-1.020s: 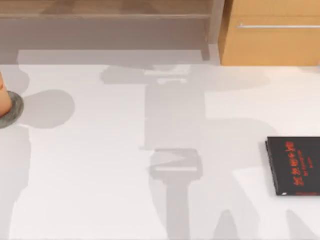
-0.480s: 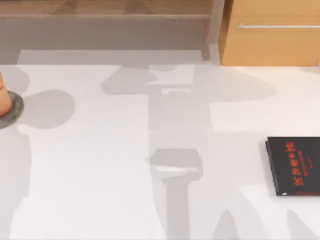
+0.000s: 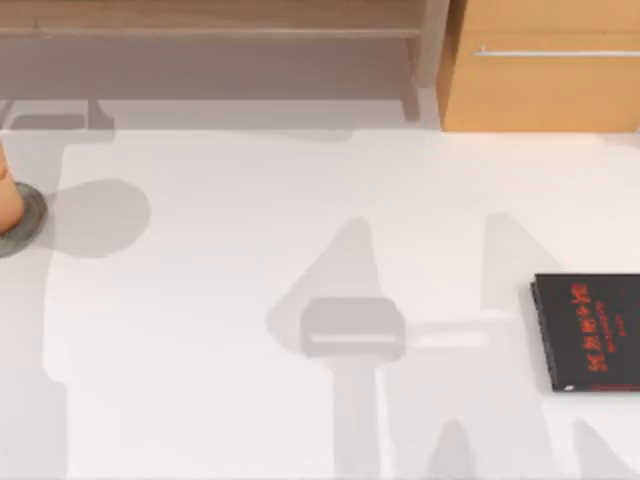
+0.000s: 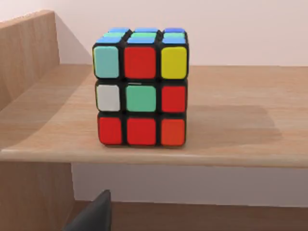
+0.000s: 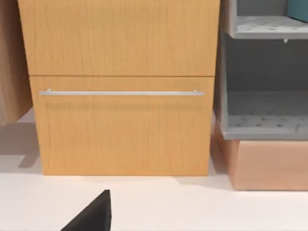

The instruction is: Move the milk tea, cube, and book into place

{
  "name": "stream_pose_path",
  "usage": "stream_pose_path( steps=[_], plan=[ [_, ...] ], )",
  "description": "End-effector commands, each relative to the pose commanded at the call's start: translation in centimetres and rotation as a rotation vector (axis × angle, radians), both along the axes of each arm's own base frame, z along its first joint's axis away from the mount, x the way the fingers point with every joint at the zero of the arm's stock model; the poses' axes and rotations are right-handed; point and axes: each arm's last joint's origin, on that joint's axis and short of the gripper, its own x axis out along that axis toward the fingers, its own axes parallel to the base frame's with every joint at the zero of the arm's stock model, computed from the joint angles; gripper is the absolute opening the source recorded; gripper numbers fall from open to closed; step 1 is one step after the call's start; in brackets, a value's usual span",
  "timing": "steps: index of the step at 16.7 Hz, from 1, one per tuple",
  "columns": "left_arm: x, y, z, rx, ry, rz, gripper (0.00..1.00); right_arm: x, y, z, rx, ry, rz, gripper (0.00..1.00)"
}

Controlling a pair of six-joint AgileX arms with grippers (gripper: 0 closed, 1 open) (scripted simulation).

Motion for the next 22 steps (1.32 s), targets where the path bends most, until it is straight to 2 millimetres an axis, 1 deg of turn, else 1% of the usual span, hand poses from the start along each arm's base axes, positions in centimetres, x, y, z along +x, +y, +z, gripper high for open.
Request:
stream_pose_path(
  steps=[2, 4, 7, 9, 10, 12, 13, 15, 17, 22],
  plan=[
    [-3.9, -1.8, -1.9, -0.009, 0.015, -0.035, 1.00, 0.0, 0.0, 0.0, 0.000, 0.000, 0.000, 1.00],
    [-7.9, -3.4, -4.9, -0.015, 0.042, -0.080, 1.00, 0.0, 0.0, 0.0, 0.000, 0.000, 0.000, 1.00],
    [-13.3, -4.9, -11.1, -0.023, 0.076, -0.122, 1.00, 0.0, 0.0, 0.0, 0.000, 0.000, 0.000, 1.00],
    [-15.8, -5.4, -15.3, -0.025, 0.082, -0.122, 1.00, 0.0, 0.0, 0.0, 0.000, 0.000, 0.000, 1.00],
    [-16.6, -5.5, -17.2, -0.024, 0.082, -0.113, 1.00, 0.0, 0.0, 0.0, 0.000, 0.000, 0.000, 1.00],
    [-17.7, -5.5, -20.5, -0.019, 0.070, -0.087, 1.00, 0.0, 0.0, 0.0, 0.000, 0.000, 0.000, 1.00],
    [-18.0, -5.5, -21.7, -0.016, 0.058, -0.073, 1.00, 0.0, 0.0, 0.0, 0.000, 0.000, 0.000, 1.00],
    [-18.3, -5.5, -23.2, -0.010, 0.028, -0.047, 1.00, 0.0, 0.0, 0.0, 0.000, 0.000, 0.000, 1.00],
    [-18.4, -5.5, -23.8, -0.004, 0.009, -0.033, 1.00, 0.0, 0.0, 0.0, 0.000, 0.000, 0.000, 1.00],
    [-18.4, -5.5, -23.9, -0.003, 0.006, -0.031, 1.00, 0.0, 0.0, 0.0, 0.000, 0.000, 0.000, 1.00]
  ],
)
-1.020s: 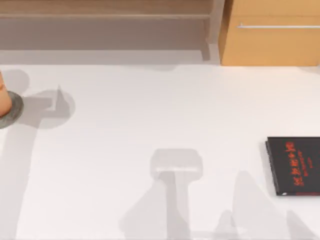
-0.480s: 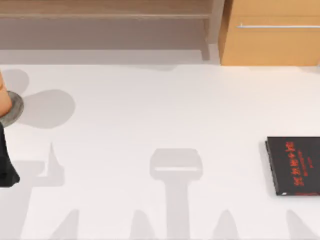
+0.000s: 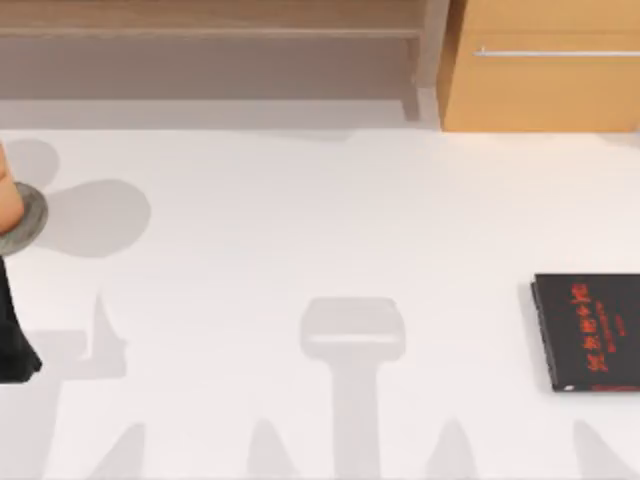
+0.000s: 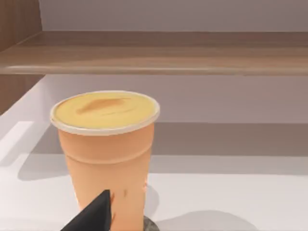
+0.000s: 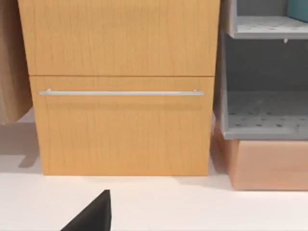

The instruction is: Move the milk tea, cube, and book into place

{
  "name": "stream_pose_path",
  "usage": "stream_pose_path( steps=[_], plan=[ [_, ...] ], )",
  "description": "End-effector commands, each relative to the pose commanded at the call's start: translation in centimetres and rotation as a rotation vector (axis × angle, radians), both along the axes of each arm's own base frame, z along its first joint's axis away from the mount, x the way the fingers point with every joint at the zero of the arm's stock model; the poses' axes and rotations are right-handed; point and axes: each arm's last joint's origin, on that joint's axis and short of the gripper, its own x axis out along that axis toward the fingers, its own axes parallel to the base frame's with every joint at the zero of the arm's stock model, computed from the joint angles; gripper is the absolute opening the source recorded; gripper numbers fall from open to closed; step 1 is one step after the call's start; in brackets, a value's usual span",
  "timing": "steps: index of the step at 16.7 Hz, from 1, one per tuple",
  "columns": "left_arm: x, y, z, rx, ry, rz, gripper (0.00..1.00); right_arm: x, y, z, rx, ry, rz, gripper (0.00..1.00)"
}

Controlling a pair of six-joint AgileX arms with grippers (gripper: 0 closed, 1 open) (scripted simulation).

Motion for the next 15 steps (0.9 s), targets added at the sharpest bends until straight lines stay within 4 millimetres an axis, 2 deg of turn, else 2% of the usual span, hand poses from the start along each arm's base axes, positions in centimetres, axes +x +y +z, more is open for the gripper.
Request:
stream_pose_path(
  steps=[2, 4, 8, 11, 15],
  plan=[
    [0.0, 0.0, 0.0, 0.000, 0.000, 0.000, 1.00, 0.0, 0.0, 0.2, 0.000, -0.001, -0.001, 1.00],
    [0.0, 0.0, 0.0, 0.000, 0.000, 0.000, 1.00, 0.1, -0.1, 1.3, -0.002, -0.006, -0.003, 1.00],
    [0.0, 0.0, 0.0, 0.000, 0.000, 0.000, 1.00, 1.4, -0.6, 5.8, -0.008, -0.018, -0.007, 1.00],
    [0.0, 0.0, 0.0, 0.000, 0.000, 0.000, 1.00, 4.4, -1.4, 9.7, -0.012, -0.003, -0.007, 1.00],
    [0.0, 0.0, 0.0, 0.000, 0.000, 0.000, 1.00, 10.6, -3.5, 14.0, -0.018, -0.001, -0.008, 1.00]
  ],
)
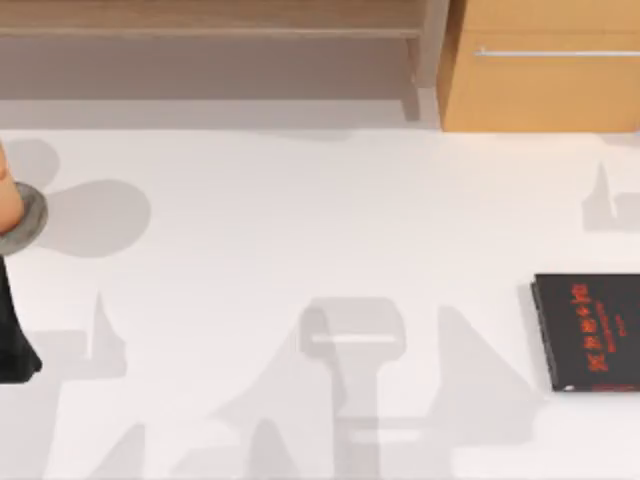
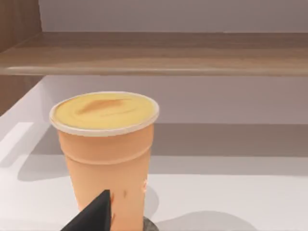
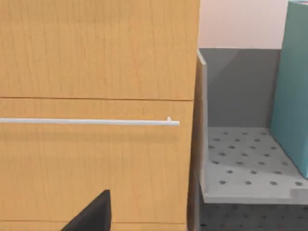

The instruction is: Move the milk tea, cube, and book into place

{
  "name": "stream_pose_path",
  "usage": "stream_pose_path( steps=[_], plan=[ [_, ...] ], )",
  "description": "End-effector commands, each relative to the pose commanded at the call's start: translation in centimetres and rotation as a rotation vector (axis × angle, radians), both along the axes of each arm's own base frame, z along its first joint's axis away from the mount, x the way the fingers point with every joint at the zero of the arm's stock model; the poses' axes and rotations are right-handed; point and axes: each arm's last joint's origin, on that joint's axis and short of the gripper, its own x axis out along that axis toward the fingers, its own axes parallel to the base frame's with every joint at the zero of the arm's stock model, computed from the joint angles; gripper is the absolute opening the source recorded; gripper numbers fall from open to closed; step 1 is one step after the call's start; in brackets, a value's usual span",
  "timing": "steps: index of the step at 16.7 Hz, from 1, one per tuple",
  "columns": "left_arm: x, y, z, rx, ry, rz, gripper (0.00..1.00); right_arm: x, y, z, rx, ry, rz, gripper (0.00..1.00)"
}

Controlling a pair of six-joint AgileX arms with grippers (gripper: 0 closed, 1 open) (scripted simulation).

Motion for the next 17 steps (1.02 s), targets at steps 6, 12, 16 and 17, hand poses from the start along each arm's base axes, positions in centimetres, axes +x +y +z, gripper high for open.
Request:
stream_pose_path(
  steps=[6, 12, 16, 17],
  plan=[
    [0.0, 0.0, 0.0, 0.000, 0.000, 0.000, 1.00, 11.4, -5.8, 1.2, -0.005, 0.005, 0.001, 1.00],
    [0.0, 0.0, 0.0, 0.000, 0.000, 0.000, 1.00, 19.6, -12.1, -2.9, -0.004, 0.011, 0.001, 1.00],
    [0.0, 0.0, 0.0, 0.000, 0.000, 0.000, 1.00, 21.8, -14.3, -4.9, -0.007, 0.007, 0.001, 1.00],
    [0.0, 0.0, 0.0, 0.000, 0.000, 0.000, 1.00, 22.0, -14.5, -5.1, -0.007, 0.006, 0.001, 1.00]
  ],
)
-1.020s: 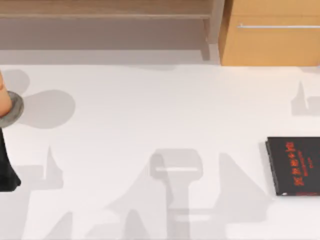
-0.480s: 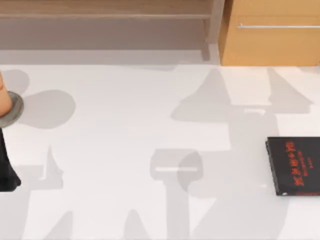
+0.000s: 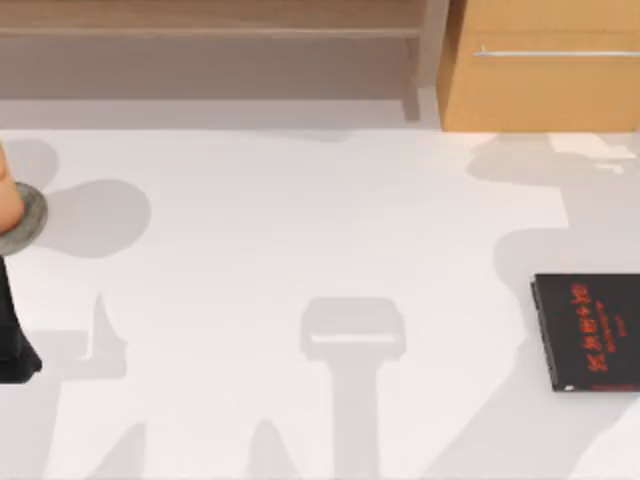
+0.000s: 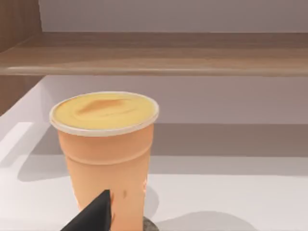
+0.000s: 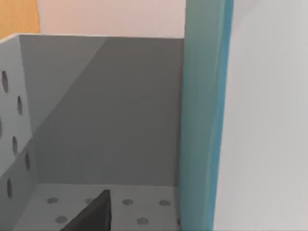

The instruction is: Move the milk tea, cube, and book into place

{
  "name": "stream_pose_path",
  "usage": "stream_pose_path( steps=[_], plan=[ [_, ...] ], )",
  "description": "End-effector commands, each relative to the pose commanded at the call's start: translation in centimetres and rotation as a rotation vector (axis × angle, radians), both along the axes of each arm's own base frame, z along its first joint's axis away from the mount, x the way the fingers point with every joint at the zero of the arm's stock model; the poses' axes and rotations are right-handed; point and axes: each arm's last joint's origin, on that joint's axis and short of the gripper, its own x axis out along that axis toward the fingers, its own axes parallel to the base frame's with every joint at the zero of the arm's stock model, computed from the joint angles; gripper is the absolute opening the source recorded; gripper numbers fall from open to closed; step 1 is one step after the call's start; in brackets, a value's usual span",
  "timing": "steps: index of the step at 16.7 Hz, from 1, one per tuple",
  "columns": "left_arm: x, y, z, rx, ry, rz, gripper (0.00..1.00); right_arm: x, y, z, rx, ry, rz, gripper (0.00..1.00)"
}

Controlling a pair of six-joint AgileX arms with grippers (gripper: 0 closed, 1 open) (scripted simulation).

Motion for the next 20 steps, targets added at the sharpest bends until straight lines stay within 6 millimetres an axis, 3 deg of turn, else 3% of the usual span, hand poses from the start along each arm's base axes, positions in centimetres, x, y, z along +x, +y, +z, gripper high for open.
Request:
stream_pose_path(
  steps=[6, 13, 17, 20],
  plan=[
    [0.0, 0.0, 0.0, 0.000, 0.000, 0.000, 1.00, 0.1, 0.2, -0.1, 0.002, 0.004, 0.003, 1.00],
    [0.0, 0.0, 0.0, 0.000, 0.000, 0.000, 1.00, 2.8, -0.1, 0.0, -0.001, -0.003, 0.000, 1.00],
    [0.0, 0.0, 0.0, 0.000, 0.000, 0.000, 1.00, 3.1, -0.1, -0.1, 0.000, 0.000, 0.000, 1.00],
    [0.0, 0.0, 0.0, 0.000, 0.000, 0.000, 1.00, 3.1, -0.1, -0.1, 0.000, 0.000, 0.000, 0.77]
  ],
)
